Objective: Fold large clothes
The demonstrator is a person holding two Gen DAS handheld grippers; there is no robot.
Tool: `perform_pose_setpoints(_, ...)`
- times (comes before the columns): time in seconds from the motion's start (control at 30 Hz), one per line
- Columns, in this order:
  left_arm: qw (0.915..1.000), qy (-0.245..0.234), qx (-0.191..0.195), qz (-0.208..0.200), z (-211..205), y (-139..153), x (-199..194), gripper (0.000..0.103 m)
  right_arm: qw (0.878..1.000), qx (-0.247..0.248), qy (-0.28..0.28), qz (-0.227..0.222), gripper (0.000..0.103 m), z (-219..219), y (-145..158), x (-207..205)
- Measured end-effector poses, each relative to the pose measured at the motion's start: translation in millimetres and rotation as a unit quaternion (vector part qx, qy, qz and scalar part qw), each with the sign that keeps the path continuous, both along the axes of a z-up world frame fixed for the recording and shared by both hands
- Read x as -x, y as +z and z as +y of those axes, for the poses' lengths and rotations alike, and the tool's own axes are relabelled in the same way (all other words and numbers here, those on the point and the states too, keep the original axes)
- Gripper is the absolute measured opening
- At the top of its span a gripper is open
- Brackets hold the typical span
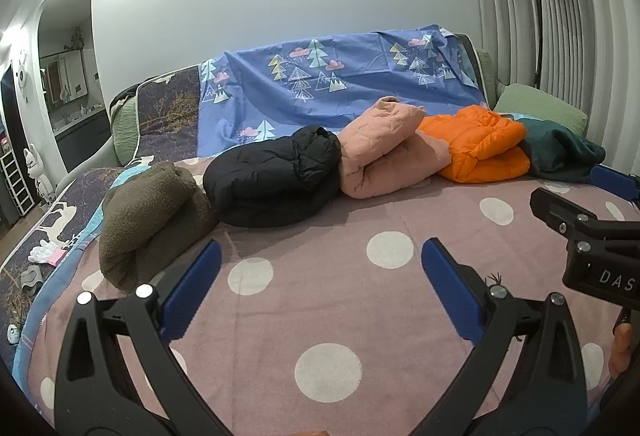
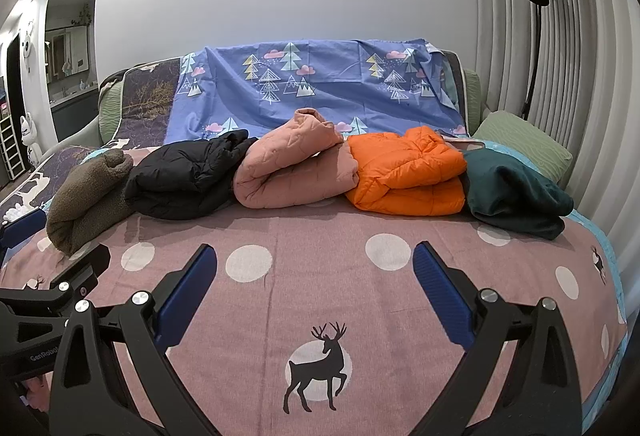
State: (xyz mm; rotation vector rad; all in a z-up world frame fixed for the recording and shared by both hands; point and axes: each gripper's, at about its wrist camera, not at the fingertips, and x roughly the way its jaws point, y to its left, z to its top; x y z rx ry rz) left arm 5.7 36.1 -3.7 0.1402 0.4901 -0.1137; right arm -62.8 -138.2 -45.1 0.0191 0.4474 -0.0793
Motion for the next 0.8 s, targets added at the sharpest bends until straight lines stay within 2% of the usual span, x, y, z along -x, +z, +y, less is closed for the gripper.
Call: perform_pose_setpoints(0.8,1.0000,0.001,-0.006,0.003,1.0,-2.3,-0.6,0.101,1.000,0.001,0.000,0.000,0.099,-0.2,-0.6,-0.3)
